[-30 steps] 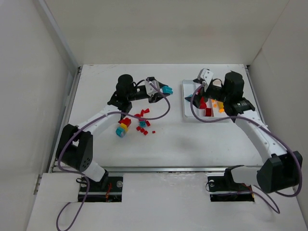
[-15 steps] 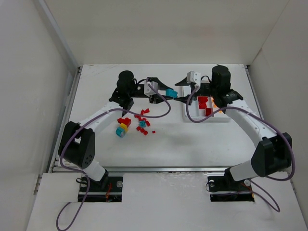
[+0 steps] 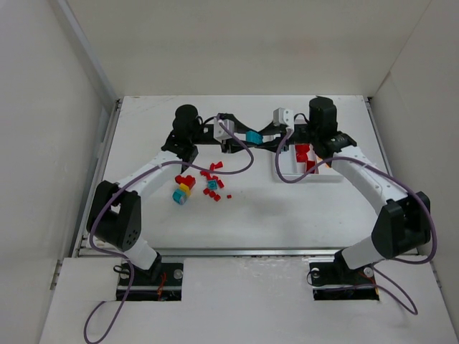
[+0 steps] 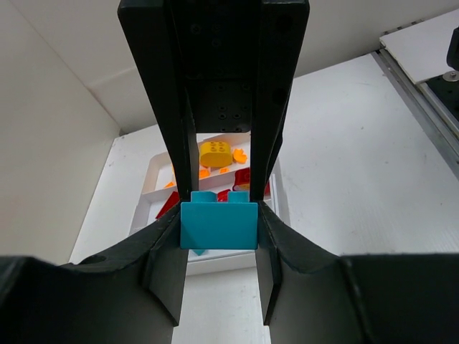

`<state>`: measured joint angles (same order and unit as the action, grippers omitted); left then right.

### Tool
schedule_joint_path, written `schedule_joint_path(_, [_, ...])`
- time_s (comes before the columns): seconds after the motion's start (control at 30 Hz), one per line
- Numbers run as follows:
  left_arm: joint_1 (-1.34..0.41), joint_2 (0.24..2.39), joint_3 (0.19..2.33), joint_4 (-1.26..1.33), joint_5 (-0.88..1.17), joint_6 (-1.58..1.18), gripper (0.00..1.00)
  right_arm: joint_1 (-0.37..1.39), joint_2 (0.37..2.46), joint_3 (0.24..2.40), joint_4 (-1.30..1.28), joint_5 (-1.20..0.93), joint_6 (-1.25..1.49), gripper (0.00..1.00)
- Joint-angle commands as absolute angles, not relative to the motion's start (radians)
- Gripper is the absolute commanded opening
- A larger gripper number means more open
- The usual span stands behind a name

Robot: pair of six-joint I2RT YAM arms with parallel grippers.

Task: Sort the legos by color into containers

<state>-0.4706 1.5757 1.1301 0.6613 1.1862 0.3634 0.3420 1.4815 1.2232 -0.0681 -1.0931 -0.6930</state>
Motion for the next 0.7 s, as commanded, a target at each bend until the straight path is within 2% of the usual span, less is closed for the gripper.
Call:
schedule_joint_path(0.0, [-0.474,1.560,1.152,0.707,1.215,0.357,0.00,0.348,1.489,1.273,-0.078,-1.077,-0.695,0.00])
schedule_joint_path(0.07, [-0.474,1.560,1.152,0.707,1.203,0.357,0.00,0.348,1.489,1.264,-0.078,-1.066,-0.695,0.00])
schedule_joint_path(0.1, [-0.474,1.551,1.141,0.707,1.187,0.357,0.07,0.348,1.489,1.264,-0.078,-1.045,-0.695,0.00])
schedule_joint_path(0.13, [-0.474,1.551,1.132,0.707,1.177,0.357,0.38,0.348,1.479,1.255,-0.078,-1.031,-0.695,0.00])
schedule_joint_path(0.2, [-0.474,1.542,1.123,0.707,1.155,0.357,0.66,0.348,1.470,1.246,-0.078,-0.994,-0.695,0.00])
schedule_joint_path(0.23, [-0.483,1.542,1.111,0.707,1.155,0.357,0.77,0.348,1.470,1.246,-0.078,-0.958,-0.695,0.00])
schedule_joint_path(0.27, [-0.483,1.533,1.111,0.707,1.144,0.357,0.93,0.348,1.470,1.235,-0.078,-0.942,-0.695,0.00])
schedule_joint_path(0.3, [-0.483,1.532,1.098,0.707,1.128,0.357,1.00,0.335,1.470,1.235,-0.078,-0.927,-0.686,0.00])
schedule_joint_path(0.37, [-0.483,1.523,1.083,0.707,1.083,0.357,1.00,0.322,1.470,1.235,-0.078,-0.858,-0.651,0.00])
schedule_joint_path(0.5, [-0.505,1.505,1.028,0.697,0.831,0.348,1.00,0.290,1.512,1.246,-0.078,-0.677,-0.533,0.00])
schedule_joint_path(0.53, [-0.505,1.494,1.019,0.687,0.687,0.359,1.00,0.290,1.525,1.258,-0.078,-0.622,-0.464,0.00])
schedule_joint_path(0.57, [-0.514,1.494,1.002,0.687,0.613,0.359,1.00,0.281,1.538,1.258,-0.078,-0.506,-0.425,0.00])
schedule_joint_path(0.67, [-0.514,1.485,0.968,0.687,0.399,0.385,1.00,0.259,1.594,1.278,-0.078,-0.359,-0.257,0.00])
